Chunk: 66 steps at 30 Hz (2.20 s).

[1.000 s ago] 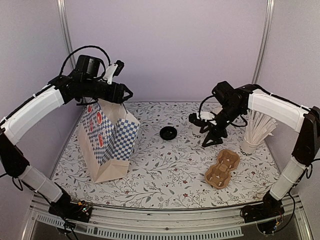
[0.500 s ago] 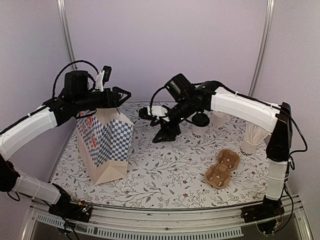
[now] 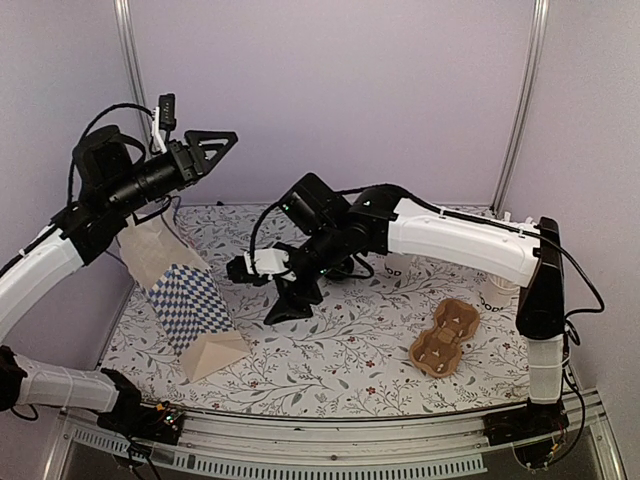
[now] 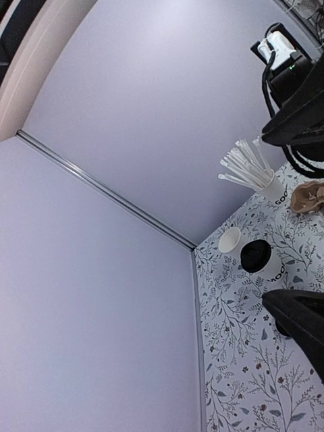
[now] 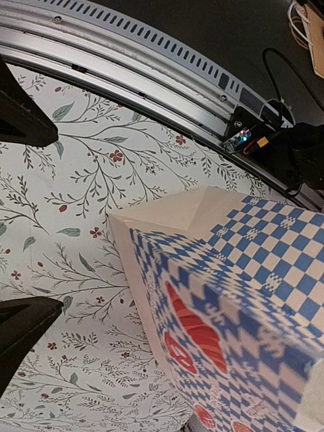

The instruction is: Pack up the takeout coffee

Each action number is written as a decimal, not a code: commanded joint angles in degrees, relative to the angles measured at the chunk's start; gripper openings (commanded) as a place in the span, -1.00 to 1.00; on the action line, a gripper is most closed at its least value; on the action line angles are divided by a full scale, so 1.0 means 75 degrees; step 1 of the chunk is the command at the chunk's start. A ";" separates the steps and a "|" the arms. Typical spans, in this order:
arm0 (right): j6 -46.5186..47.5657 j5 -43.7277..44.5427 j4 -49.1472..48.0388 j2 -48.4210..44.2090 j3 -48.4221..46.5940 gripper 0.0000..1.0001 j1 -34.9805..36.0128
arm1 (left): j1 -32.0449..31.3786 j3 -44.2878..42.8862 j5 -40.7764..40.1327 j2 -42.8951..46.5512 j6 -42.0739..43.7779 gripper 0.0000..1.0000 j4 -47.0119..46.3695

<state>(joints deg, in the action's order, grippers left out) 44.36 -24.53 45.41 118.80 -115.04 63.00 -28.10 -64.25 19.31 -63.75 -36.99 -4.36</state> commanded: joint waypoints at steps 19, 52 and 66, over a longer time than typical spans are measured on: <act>-0.0125 0.0742 -0.0470 -0.1891 0.2438 0.64 -0.0266 | 0.0031 -0.1748 -0.6534 0.1747 0.0695 0.57 0.7225; -0.0418 0.0280 -0.0535 -0.2480 0.3236 0.64 -0.0500 | 0.2040 -0.0563 -0.6454 0.1363 -0.0162 0.21 0.8968; -0.0403 0.0853 -0.0430 -0.2674 0.3452 0.65 -0.0602 | 0.2136 -0.1087 -0.5234 0.0474 0.1227 -1.00 0.7868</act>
<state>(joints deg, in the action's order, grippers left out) 41.74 -20.43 41.98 102.21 -90.78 59.53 -12.82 -69.34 -24.58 -57.78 -31.46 57.65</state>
